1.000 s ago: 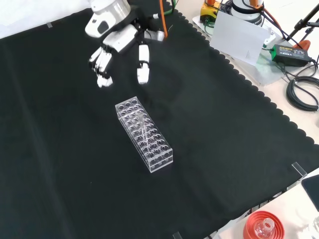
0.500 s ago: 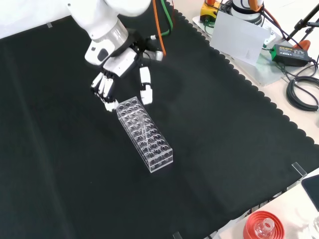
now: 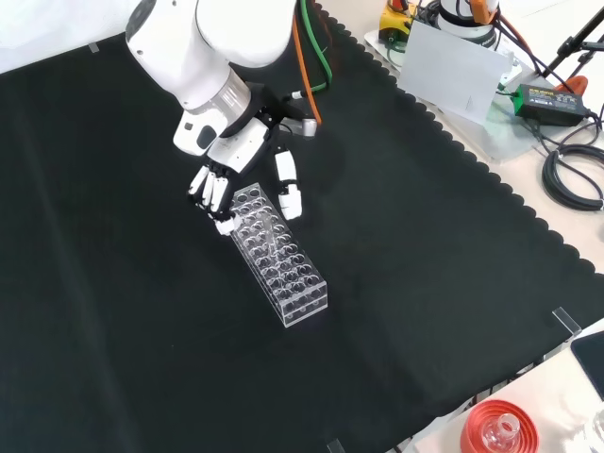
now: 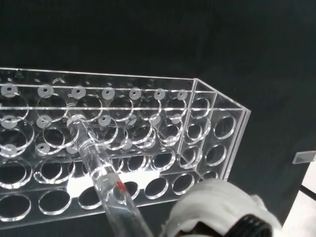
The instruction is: Pick up the test tube.
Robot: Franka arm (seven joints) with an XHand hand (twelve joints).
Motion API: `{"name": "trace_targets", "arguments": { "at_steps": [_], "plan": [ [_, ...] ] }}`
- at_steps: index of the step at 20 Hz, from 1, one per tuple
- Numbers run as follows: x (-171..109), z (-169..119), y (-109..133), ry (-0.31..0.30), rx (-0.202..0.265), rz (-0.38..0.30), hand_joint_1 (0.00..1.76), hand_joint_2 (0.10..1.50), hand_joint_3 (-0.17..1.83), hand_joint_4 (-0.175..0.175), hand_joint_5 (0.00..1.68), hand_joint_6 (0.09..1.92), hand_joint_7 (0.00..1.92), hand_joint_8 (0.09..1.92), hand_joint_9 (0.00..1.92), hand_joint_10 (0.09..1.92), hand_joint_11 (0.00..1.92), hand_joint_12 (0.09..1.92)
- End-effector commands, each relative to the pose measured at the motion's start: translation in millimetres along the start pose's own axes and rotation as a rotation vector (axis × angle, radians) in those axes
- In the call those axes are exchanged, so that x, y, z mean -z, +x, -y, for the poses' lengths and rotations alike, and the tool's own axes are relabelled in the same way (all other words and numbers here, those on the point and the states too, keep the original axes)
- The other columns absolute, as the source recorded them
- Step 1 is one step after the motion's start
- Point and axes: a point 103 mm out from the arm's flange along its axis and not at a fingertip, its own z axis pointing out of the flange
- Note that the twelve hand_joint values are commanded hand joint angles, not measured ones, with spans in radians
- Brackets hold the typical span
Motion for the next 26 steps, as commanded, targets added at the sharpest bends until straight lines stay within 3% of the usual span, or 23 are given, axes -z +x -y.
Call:
{"name": "trace_targets", "arguments": {
  "at_steps": [1, 15, 26],
  "plan": [
    [-6.4, 4.1, -2.0, 0.011, 0.001, 0.008, 0.98, 0.68, 0.59, -0.093, 0.40, 0.80, 0.65, 0.79, 0.44, 0.90, 0.08, 1.56],
    [-15.6, 8.6, -7.8, 0.018, 0.003, 0.025, 1.04, 0.65, 0.66, -0.098, 0.53, 0.88, 0.78, 0.77, 0.55, 0.86, 0.13, 1.55],
    [-21.3, -8.2, 0.6, 0.040, -0.002, 0.042, 1.08, 0.63, 0.72, -0.122, 0.64, 0.89, 0.93, 0.74, 0.69, 0.81, 0.21, 1.52]
  ]
}}
